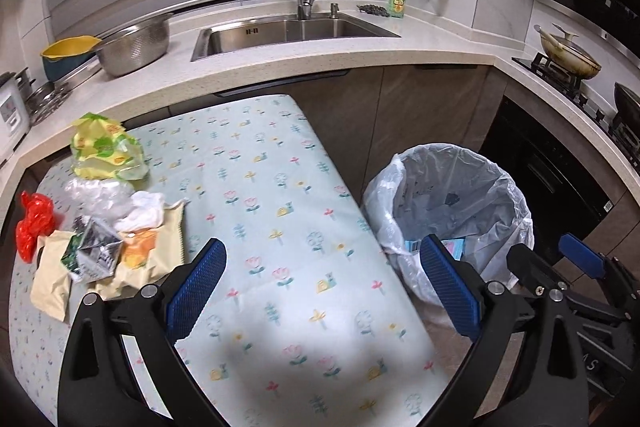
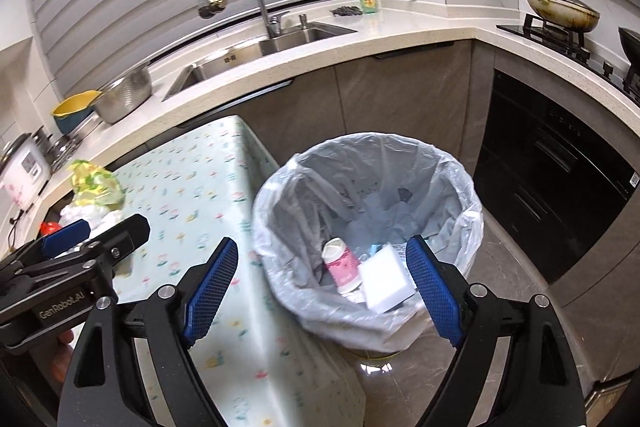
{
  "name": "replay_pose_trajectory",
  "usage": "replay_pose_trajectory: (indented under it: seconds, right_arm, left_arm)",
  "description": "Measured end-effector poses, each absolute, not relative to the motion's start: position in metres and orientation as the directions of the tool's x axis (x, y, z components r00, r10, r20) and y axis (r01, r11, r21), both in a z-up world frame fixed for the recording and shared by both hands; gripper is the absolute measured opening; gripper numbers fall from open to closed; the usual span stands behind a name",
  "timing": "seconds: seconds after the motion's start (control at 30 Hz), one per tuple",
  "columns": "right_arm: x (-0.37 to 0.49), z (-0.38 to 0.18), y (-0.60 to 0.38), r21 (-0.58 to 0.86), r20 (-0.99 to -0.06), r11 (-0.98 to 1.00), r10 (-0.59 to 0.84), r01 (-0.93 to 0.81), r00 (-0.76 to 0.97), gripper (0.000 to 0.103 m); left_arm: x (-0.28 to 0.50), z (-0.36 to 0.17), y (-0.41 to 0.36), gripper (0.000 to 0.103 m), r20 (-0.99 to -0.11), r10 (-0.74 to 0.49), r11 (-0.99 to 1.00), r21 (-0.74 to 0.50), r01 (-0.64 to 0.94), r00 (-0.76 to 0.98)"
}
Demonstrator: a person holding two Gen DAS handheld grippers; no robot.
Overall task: Collect trash
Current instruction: 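Move both open tools back over the table toward the beige snack bags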
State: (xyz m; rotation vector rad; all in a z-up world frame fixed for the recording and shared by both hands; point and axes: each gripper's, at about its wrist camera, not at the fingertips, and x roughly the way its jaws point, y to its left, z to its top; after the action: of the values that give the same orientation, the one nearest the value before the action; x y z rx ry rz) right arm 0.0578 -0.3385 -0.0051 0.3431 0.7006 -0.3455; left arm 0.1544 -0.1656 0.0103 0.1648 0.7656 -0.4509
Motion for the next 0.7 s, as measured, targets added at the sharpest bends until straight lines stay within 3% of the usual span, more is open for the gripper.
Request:
replay_pose_trajectory:
  seconds: [0.7]
  right_arm:
    - [0.057,0.012,-0.213,0.166,-0.674,0.950,-0.086,0.264,0.734,0.083]
  left_arm:
    - [0.138,0.006,0.003,0.094,-0.711,-0.166,0.978,-0.032,0.204,0.683]
